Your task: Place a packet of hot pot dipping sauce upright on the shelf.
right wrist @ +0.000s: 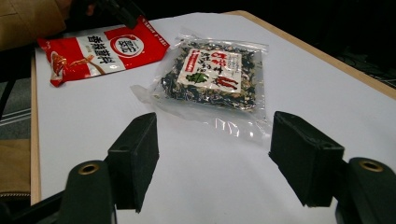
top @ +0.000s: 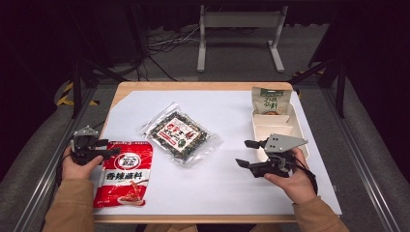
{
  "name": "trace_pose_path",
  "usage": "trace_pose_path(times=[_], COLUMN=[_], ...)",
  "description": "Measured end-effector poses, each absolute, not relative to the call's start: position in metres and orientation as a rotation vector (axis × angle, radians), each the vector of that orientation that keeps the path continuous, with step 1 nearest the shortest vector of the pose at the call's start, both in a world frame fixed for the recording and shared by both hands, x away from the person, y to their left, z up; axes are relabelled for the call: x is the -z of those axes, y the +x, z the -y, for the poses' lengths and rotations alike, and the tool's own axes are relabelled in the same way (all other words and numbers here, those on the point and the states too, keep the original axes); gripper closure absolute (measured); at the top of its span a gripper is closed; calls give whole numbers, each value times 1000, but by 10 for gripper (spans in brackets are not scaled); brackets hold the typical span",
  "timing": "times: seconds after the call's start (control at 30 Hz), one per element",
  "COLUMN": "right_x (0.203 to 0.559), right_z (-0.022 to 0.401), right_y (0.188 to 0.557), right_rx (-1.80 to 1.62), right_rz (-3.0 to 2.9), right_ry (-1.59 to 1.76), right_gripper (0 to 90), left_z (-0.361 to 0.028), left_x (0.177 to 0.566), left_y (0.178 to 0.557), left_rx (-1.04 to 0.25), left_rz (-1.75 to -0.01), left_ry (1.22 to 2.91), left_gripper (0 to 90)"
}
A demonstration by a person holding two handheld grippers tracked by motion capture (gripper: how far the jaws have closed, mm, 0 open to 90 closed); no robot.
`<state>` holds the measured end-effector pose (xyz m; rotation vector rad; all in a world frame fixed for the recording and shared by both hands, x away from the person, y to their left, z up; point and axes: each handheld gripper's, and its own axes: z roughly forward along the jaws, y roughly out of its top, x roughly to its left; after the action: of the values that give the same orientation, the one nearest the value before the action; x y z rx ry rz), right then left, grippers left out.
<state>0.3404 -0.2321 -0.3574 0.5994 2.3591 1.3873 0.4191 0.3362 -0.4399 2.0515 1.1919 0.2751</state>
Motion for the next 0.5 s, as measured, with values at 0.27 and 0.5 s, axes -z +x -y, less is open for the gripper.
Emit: trace_pose_path(times=[0.27,0.5], right_x=[359,359], right_z=[232,232], right_y=[341,341], right_rx=[-1395,-1405], right_rz=[-2365,-2366], right_ry=[595,596], right_gripper=[327,321], left_z=[-337,-337], left_x=[447,451], left_y=[422,425], left_rx=[-226,-186], left_rz=[-1192,-1194], left_ry=[2034,2049], left_gripper=[271,324])
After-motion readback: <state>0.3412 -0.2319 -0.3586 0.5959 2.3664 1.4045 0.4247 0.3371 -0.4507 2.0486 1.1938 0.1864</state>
